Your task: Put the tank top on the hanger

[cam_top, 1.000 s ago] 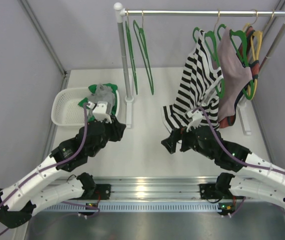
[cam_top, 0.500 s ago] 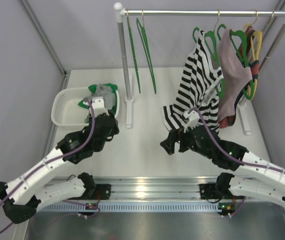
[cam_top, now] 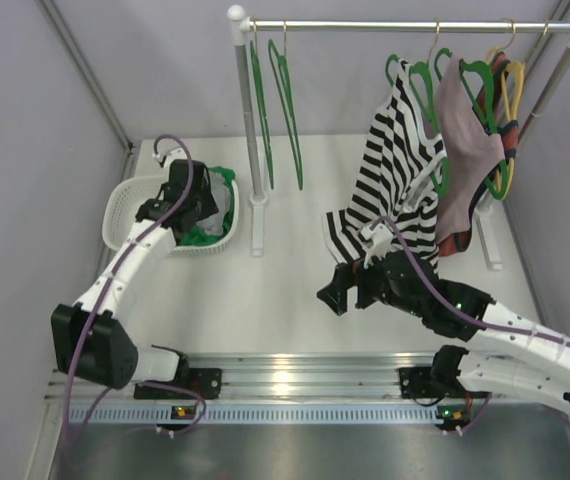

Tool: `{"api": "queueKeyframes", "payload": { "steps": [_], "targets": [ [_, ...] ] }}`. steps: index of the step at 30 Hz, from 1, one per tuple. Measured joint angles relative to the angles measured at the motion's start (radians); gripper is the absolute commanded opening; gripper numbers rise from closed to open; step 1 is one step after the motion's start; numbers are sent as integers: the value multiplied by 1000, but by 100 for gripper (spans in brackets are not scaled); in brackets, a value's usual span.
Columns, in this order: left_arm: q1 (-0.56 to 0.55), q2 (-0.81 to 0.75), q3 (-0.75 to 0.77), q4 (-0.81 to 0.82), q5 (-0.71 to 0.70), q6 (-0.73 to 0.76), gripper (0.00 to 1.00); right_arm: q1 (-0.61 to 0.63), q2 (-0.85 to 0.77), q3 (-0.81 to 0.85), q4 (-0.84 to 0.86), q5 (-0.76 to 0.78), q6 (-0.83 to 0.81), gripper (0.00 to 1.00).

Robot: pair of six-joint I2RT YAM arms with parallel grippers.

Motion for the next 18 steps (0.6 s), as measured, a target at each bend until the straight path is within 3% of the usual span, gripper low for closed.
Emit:
{"api": "queueKeyframes", "payload": {
  "steps": [7, 13, 16, 18],
  "targets": [
    [105, 261, 64, 144, 183, 42, 54, 0, -23, 0, -1, -14, 1, 100],
    [125, 380, 73, 206, 256, 61, 53, 0, -61, 0, -3, -19, 6, 100],
    [126, 416, 73, 229, 274, 64, 45, 0, -68, -6, -5, -19, 8, 100],
    [128, 430, 73, 232, 277, 63, 28, 0, -68, -11, -8, -19, 8, 100]
  ]
}}
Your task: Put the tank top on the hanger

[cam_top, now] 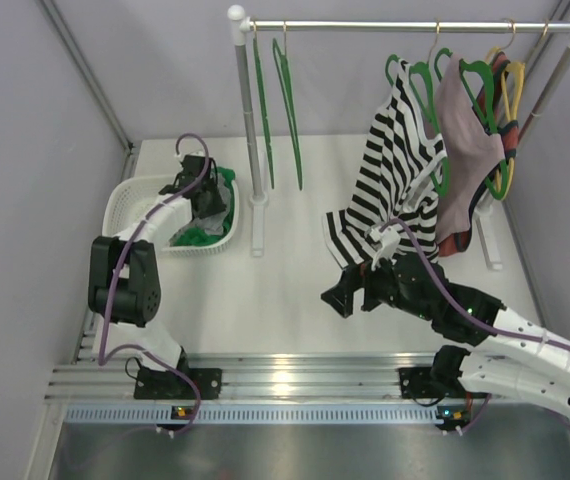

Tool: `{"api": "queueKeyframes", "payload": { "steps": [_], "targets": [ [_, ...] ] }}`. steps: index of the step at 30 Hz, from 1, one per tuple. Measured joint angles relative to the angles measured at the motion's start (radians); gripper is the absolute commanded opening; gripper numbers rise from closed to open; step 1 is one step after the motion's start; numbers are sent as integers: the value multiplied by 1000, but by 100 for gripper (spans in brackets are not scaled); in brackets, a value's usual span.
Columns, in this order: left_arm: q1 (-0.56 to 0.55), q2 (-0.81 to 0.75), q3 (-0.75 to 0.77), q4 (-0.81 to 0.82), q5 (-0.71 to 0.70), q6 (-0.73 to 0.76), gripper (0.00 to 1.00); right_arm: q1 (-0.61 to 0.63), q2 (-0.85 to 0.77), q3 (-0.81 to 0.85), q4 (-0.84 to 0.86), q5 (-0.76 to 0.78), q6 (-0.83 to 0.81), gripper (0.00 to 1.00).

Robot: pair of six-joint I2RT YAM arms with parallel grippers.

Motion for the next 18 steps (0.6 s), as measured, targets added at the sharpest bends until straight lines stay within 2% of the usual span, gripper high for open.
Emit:
{"api": "queueKeyframes", "payload": {
  "steps": [2, 4, 5, 10, 18],
  "targets": [
    [2, 1, 0, 0, -2, 2, 16, 0, 0, -2, -10, 0, 0, 100],
    [3, -5, 0, 2, -7, 4, 10, 0, 0, -6, -13, 0, 4, 100],
    [3, -10, 0, 0, -8, 7, 0, 0, 0, -6, -14, 0, 6, 100],
    [3, -90, 2, -29, -32, 22, 0, 0, 6, -6, -14, 0, 7, 100],
    [4, -366, 80, -113, -37, 65, 0, 0, 30, -6, -11, 0, 5, 100]
  ]
}}
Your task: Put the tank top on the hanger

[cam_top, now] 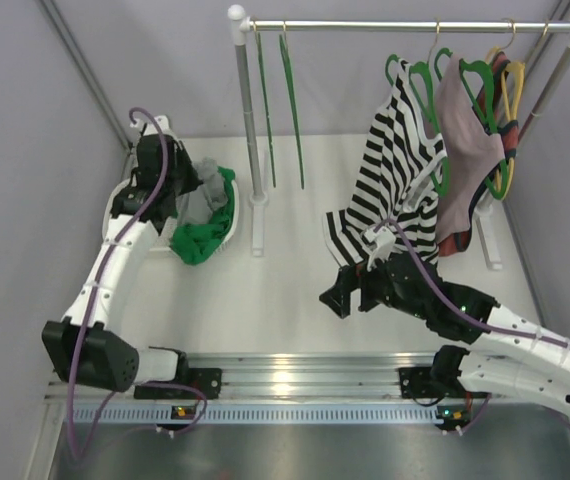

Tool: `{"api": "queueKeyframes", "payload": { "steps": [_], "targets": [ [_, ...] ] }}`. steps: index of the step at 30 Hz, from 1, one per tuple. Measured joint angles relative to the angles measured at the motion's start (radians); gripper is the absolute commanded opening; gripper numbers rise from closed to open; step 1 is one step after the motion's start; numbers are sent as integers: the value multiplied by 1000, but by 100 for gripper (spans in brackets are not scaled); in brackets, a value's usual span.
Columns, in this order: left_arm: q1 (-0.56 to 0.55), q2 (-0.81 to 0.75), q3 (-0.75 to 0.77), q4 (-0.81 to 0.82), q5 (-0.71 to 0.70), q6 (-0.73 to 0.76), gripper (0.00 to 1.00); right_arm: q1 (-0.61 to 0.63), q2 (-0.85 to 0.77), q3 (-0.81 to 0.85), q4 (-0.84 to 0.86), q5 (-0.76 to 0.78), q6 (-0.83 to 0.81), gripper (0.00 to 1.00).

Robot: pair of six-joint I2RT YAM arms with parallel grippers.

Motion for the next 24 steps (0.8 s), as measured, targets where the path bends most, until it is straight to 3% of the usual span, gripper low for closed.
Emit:
{"api": "queueKeyframes", "payload": {
  "steps": [9, 24],
  "targets": [
    [-19, -189, 174, -97, 66, 26, 0, 0, 33, 48, 0, 3, -19, 100],
    [-23, -274, 564, -149, 267, 6, 0, 0, 39, 115, 18, 28, -53, 100]
  ]
}}
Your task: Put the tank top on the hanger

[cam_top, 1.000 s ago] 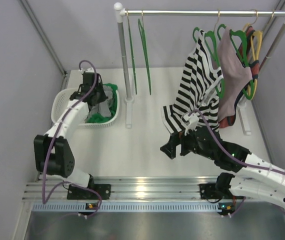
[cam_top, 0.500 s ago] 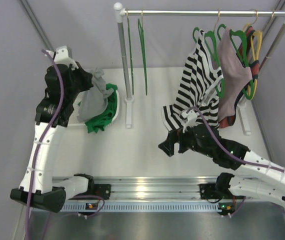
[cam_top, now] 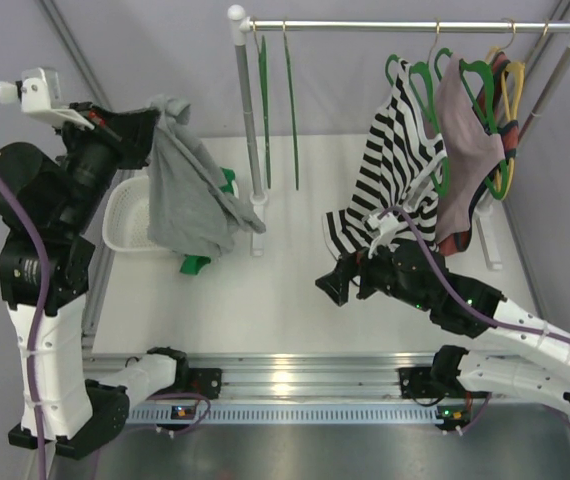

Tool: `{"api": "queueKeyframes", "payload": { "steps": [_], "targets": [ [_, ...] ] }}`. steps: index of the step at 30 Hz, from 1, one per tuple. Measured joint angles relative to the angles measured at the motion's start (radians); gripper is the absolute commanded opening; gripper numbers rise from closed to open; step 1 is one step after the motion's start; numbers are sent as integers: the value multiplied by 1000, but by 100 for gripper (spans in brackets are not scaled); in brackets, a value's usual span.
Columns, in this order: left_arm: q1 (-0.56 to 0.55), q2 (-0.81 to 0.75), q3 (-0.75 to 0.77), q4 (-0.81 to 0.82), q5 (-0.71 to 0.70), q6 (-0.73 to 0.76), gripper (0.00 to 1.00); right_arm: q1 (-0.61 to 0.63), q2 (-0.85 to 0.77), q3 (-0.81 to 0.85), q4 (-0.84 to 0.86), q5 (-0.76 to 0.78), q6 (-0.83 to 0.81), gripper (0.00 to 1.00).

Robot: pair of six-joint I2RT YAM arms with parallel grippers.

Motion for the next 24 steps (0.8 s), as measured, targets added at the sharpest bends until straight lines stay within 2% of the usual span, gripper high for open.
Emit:
{"api": "queueKeyframes", "payload": {
  "steps": [6, 9, 12, 18, 21, 24],
  "targets": [
    [0, 2, 93, 0, 80, -40, 0, 0, 0, 11, 8, 0, -8, 100],
    [0, -17, 77, 6, 109, -63, 0, 0, -1, 11, 10, 0, -8, 100],
    [0, -77, -56, 41, 122, -87, 0, 0, -7, 2, 17, -1, -6, 100],
    [-1, -161, -450, 69, 78, -117, 0, 0, -47, -91, 61, -19, 2, 100],
    [-1, -107, -537, 61, 16, -116, 0, 0, -51, -162, 103, -50, 11, 100],
    [-1, -34, -552, 65, -20, -117, 0, 27, -20, -212, 146, -61, 18, 100]
  ]
}}
